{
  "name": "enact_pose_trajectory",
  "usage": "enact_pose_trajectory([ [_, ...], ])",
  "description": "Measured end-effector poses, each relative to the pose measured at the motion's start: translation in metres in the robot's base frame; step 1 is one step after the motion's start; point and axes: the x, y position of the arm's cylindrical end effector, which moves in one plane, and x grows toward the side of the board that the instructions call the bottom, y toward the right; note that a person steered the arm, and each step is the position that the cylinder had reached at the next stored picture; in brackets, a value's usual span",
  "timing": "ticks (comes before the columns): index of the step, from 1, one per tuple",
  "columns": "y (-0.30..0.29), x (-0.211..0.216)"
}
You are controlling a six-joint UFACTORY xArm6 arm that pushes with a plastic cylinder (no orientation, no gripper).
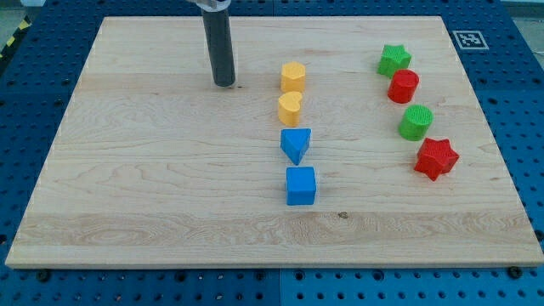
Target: Push the yellow hexagon to the green circle
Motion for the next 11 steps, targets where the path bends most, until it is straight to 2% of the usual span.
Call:
enact_pose_trajectory([
  [2, 0.008, 0.000],
  [5, 0.075, 0.009],
  [8, 0.085, 0.032],
  [11, 0.070, 0.004],
])
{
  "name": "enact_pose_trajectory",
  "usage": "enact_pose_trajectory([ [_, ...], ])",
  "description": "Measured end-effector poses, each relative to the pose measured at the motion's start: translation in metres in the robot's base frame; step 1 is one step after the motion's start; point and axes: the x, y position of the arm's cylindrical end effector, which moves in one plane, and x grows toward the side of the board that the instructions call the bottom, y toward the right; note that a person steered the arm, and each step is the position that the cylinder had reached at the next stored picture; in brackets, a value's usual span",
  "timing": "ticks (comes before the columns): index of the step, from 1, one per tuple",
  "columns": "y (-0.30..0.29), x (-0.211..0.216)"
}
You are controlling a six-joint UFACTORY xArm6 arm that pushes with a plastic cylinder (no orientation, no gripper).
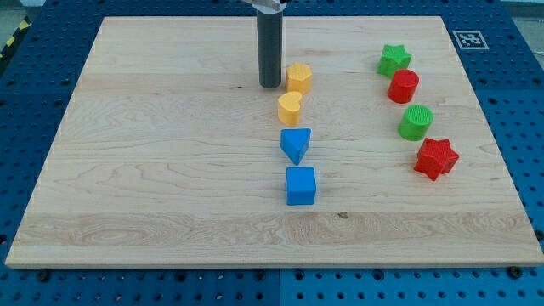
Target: Push the yellow hexagon to the green circle
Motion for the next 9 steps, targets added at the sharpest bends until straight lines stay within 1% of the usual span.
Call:
enact_pose_trajectory([
  [1, 0.016, 0.000],
  [3, 0.078, 0.000],
  [5, 0.085, -0.019],
  [7, 0.128, -0.019],
  [9, 0.136, -0.012],
])
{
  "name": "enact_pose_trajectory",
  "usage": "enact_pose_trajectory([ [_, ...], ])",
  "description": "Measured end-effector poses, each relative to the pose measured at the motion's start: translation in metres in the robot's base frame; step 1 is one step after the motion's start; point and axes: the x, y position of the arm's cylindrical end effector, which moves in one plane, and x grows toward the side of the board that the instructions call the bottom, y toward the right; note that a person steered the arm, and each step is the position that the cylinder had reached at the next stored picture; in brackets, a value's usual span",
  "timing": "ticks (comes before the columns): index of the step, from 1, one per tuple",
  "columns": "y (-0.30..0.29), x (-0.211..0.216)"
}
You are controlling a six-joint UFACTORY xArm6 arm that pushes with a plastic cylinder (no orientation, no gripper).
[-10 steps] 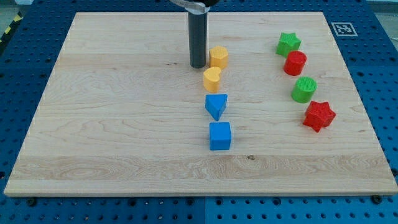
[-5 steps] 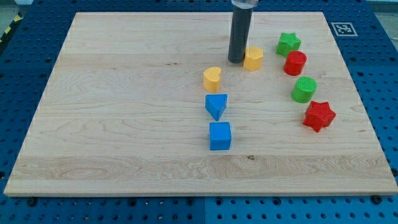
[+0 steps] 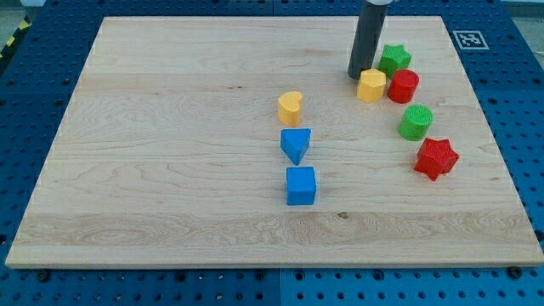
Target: Push the yellow hexagon to the green circle
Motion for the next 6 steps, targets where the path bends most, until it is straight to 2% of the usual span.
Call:
enact_pose_trajectory([
  [6, -0.007, 0.062],
])
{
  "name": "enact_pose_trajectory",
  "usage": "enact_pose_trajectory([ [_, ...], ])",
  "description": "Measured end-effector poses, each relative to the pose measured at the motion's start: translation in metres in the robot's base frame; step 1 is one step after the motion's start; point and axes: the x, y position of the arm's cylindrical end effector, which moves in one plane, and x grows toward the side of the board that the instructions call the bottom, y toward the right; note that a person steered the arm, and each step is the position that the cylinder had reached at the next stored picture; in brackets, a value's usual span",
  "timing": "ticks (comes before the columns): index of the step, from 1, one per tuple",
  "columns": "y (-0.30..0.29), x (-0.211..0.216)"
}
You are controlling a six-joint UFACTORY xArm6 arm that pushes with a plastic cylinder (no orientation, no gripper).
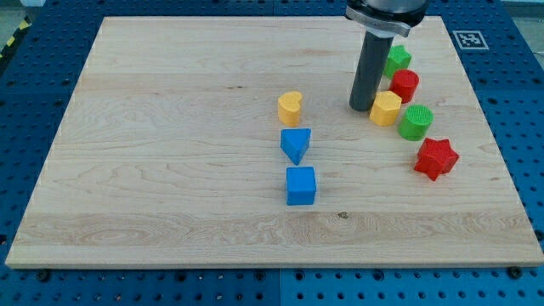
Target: Push the yellow hexagon to the green circle
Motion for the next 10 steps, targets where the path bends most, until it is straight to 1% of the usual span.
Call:
enact_pose_trajectory([
  [2, -0.034, 0.001],
  [4, -0.035, 0.001],
  [5, -0.019, 0.022],
  [6, 0.005, 0.032],
  [10, 0.018, 0.030],
])
